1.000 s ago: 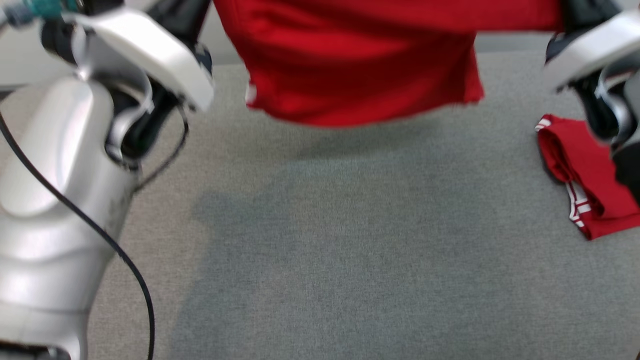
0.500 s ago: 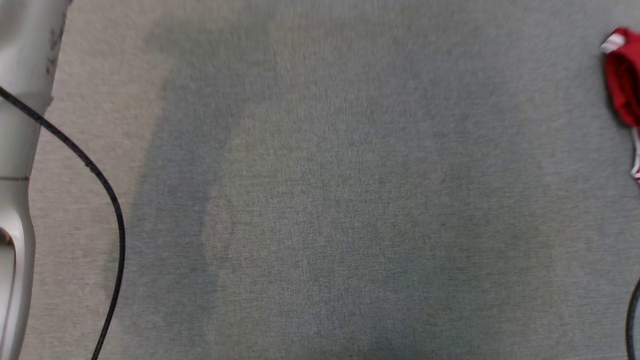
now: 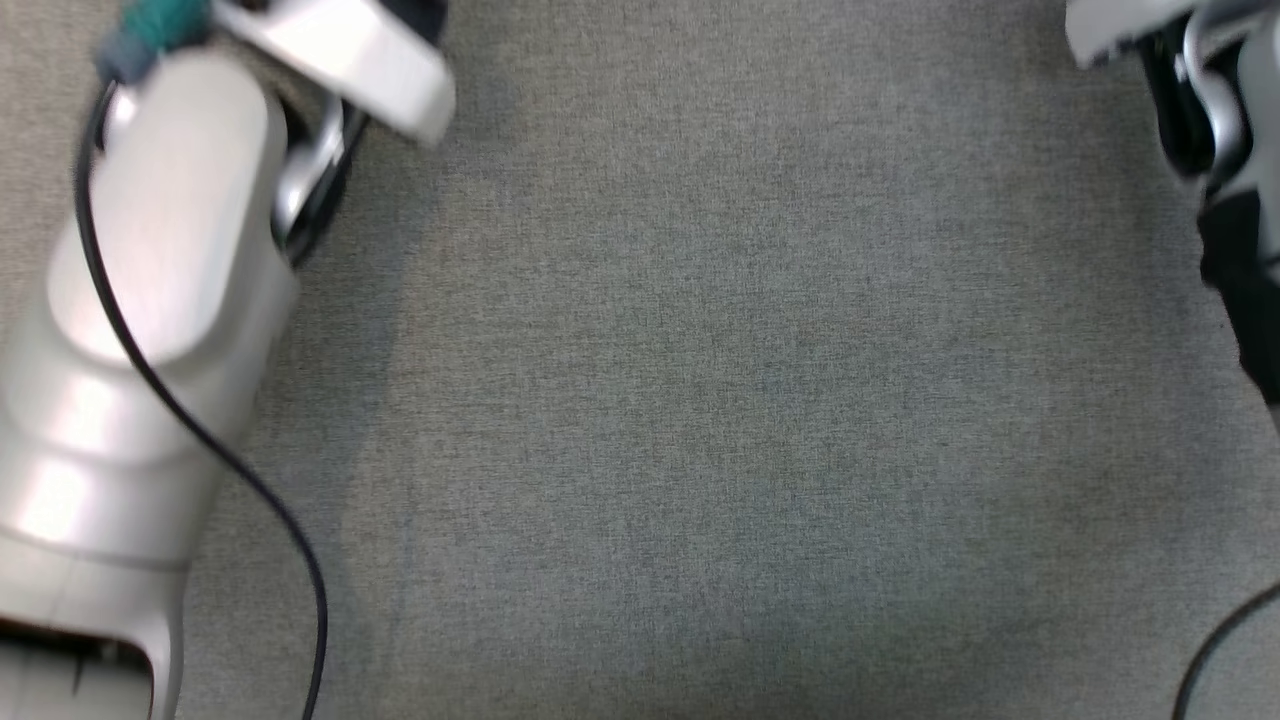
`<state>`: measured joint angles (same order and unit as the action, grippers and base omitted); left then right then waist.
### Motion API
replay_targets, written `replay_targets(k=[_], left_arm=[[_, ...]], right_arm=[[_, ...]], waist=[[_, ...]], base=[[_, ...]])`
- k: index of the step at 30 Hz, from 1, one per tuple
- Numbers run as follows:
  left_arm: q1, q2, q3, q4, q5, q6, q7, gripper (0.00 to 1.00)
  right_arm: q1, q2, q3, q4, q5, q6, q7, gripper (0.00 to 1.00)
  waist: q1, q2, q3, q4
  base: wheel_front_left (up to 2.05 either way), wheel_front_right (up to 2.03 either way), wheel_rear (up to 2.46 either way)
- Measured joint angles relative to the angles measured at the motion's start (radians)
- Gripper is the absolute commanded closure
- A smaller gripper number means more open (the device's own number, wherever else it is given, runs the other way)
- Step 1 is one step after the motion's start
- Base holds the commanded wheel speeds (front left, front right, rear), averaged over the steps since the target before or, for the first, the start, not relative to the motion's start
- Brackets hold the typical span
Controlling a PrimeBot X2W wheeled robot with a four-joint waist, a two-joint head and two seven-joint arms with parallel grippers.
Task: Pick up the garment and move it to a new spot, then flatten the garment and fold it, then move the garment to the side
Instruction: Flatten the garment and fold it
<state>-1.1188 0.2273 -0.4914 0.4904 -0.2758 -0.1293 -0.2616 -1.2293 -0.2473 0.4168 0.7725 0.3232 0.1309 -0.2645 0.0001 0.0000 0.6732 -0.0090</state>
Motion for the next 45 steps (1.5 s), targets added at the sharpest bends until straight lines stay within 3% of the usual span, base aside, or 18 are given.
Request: replay_targets(k=[8,21,36,45], left_arm=[[0.27,0.058,0.009,-0.127,-0.02,0.0,0.0,1.0],[0.587,0.022,0.029,-0.23,0.017,0.0,0.0,1.0],[0.967,-0.012,0.104,-0.34,0.064,0.0,0.0,1.0],[1.035,0.01,0.053,-0.361,0.068,0.0,0.0,1.0]], right_arm=[[0.224,-0.093,0.033,-0.125,0.093,0.0,0.0,1.0],[0.609,-0.2,0.049,-0.385,0.162,0.0,0.0,1.0],[1.009,-0.195,-0.109,-0.569,0.141,0.0,0.0,1.0],[1.131,-0.197,-0.153,-0.642,0.126,0.0,0.0,1.0]], waist=[[0.0,0.0,-0.071,0.015],[-0.0001,0.0,-0.219,0.036],[0.0,0.0,-0.41,0.015],[-0.0002,0.0,-0.432,0.017]], base=[[0.0,0.0,0.0],[0.0,0.0,0.0],[0.0,0.0,0.0],[0.0,0.0,0.0]])
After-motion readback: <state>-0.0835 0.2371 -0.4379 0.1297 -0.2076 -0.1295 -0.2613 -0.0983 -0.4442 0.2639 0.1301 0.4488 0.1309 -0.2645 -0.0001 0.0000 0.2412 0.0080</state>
